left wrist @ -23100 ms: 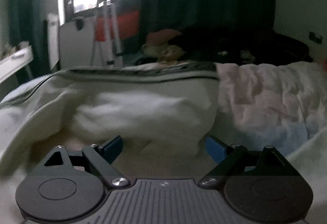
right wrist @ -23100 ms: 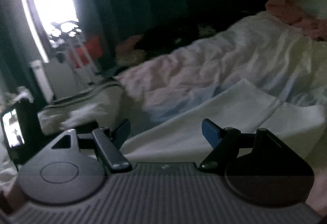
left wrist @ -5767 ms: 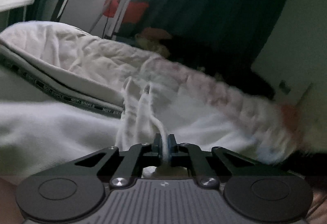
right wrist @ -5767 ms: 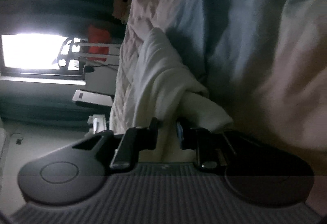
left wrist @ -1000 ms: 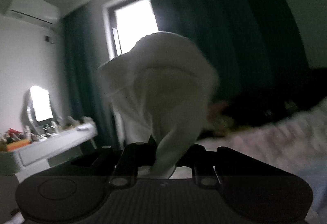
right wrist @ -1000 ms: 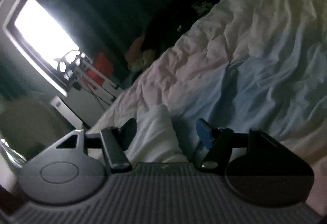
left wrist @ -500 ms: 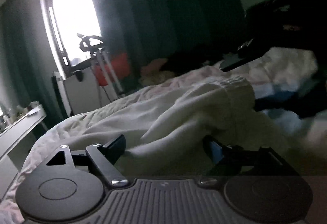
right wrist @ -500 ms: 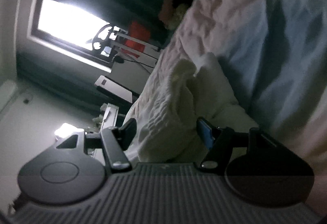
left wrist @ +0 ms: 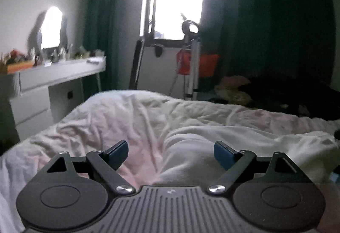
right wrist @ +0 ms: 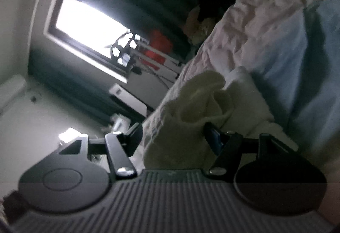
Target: Fold clothes
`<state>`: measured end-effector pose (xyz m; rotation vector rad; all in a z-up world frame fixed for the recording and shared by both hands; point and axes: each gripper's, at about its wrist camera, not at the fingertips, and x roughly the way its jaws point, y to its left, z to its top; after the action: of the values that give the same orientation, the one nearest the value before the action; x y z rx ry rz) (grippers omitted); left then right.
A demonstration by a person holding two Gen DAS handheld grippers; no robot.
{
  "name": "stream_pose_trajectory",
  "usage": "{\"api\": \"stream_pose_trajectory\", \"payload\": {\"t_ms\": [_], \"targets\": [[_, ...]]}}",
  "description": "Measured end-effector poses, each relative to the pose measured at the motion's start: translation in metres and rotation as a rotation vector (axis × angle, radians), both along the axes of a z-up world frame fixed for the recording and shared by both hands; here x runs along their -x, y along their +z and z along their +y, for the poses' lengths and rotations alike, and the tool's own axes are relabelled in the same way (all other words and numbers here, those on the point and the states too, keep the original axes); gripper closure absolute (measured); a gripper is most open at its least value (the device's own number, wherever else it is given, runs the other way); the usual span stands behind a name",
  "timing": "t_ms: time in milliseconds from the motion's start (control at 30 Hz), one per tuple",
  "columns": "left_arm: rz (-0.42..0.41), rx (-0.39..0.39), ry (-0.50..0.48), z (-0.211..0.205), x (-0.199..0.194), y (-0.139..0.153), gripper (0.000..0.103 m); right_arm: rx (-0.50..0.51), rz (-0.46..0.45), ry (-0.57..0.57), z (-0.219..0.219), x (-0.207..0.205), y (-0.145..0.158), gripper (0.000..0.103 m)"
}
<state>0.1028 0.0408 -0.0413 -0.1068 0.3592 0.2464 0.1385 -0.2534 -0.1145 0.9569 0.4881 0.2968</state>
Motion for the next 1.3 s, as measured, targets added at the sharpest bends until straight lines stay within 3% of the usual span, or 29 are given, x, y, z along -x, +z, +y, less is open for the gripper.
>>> {"api": "stream_pose_trajectory", "payload": {"t_ms": [133, 200, 267, 333, 500, 600, 700, 733, 767, 800, 833, 867, 933, 1000, 1133, 1300], "targets": [[0.010, 0.092, 0.075, 0.027, -0.009, -0.005, 0.015, 0.038, 0.051, -0.001, 0.008, -0.017, -0.014, 0.036], [0.006, 0.098, 0.082, 0.025, -0.003, -0.008, 0.015, 0.055, 0.064, 0.014, 0.012, -0.022, -0.018, 0.037], [0.000, 0.097, 0.080, 0.024, 0.000, -0.009, 0.015, 0.103, 0.040, 0.013, 0.014, -0.018, -0.014, 0.052], [-0.016, 0.101, 0.068, 0.022, 0.007, -0.008, 0.015, 0.146, 0.012, 0.001, 0.015, -0.012, -0.007, 0.060], [-0.035, 0.147, 0.048, 0.024, 0.017, -0.006, 0.014, 0.139, -0.146, -0.079, 0.002, 0.014, 0.027, 0.065], [-0.011, 0.207, 0.040, 0.028, 0.017, -0.009, 0.014, 0.214, -0.153, -0.169, -0.011, 0.027, 0.035, 0.065], [0.020, 0.184, 0.023, 0.023, 0.010, -0.016, 0.014, 0.285, 0.102, -0.180, -0.019, 0.012, 0.006, 0.059], [0.031, 0.184, 0.009, 0.022, 0.007, -0.019, 0.014, 0.264, 0.174, -0.183, -0.024, 0.009, -0.007, 0.051], [0.043, 0.192, -0.012, 0.021, 0.004, -0.022, 0.014, 0.215, 0.229, -0.190, -0.031, 0.008, -0.021, 0.046], [0.057, 0.200, -0.030, 0.020, 0.002, -0.025, 0.014, 0.146, 0.265, -0.206, -0.037, 0.010, -0.033, 0.030], [0.071, 0.209, -0.049, 0.020, 0.000, -0.028, 0.014, 0.062, 0.290, -0.222, -0.044, 0.014, -0.039, 0.025], [0.085, 0.217, -0.067, 0.019, -0.003, -0.032, 0.014, -0.024, 0.316, -0.232, -0.050, 0.018, -0.044, 0.026], [0.110, 0.237, -0.078, 0.021, -0.006, -0.037, 0.014, -0.081, 0.333, -0.229, -0.055, 0.022, -0.041, 0.024], [0.133, 0.253, -0.083, 0.024, -0.009, -0.042, 0.013, -0.043, 0.321, -0.221, -0.055, 0.025, -0.032, 0.024], [0.204, 0.203, -0.104, 0.019, -0.015, -0.052, 0.013, 0.007, 0.294, -0.215, -0.057, 0.023, -0.026, 0.018], [0.256, 0.211, -0.111, 0.019, -0.018, -0.061, 0.010, -0.029, 0.315, -0.082, -0.049, 0.007, -0.047, 0.019]]}}
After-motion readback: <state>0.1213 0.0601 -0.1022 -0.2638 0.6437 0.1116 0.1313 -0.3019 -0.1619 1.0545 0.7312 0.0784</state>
